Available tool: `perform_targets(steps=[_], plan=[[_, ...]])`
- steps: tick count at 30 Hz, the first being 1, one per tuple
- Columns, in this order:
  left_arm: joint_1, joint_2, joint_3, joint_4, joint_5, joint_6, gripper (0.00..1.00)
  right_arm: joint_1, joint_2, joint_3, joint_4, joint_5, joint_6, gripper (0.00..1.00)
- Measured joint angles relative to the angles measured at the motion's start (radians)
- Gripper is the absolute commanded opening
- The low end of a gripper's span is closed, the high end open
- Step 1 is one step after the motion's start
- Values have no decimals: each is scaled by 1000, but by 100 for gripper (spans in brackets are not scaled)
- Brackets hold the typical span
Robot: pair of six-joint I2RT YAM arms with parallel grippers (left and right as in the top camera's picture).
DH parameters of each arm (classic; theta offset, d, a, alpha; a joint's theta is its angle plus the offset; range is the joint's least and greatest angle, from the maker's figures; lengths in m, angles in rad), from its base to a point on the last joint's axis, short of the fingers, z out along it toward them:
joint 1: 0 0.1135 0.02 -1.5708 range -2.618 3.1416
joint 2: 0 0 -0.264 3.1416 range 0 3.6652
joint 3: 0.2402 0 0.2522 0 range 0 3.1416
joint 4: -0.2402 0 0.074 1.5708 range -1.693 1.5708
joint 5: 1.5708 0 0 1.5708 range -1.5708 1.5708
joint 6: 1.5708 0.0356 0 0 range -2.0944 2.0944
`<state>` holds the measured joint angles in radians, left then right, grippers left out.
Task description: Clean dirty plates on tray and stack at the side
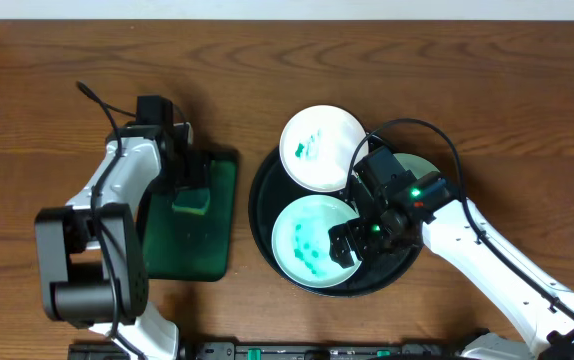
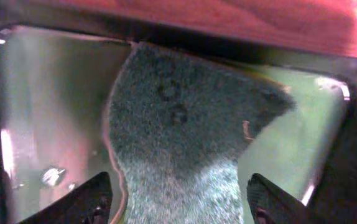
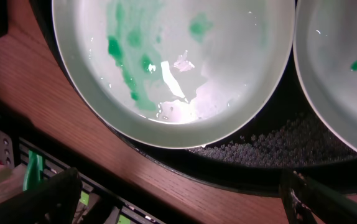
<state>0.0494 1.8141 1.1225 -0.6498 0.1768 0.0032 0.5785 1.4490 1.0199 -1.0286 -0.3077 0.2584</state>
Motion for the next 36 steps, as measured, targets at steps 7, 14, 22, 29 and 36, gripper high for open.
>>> perform_targets(steps=[7, 14, 22, 29, 36], plan=[[0, 29, 0, 10, 6, -1, 7, 0, 0, 0, 2, 0, 0, 99], [-1, 29, 0, 26, 7, 0, 61, 0, 0, 0, 2, 0, 0, 99], [-1, 29, 0, 24, 3, -7, 83, 0, 0, 0, 2, 0, 0, 99], [-1, 24, 2, -39, 3, -6, 83, 0, 0, 0, 1, 0, 0, 99], [-1, -6, 11, -68, 3, -11, 70, 0, 0, 0, -3, -1, 0, 99]])
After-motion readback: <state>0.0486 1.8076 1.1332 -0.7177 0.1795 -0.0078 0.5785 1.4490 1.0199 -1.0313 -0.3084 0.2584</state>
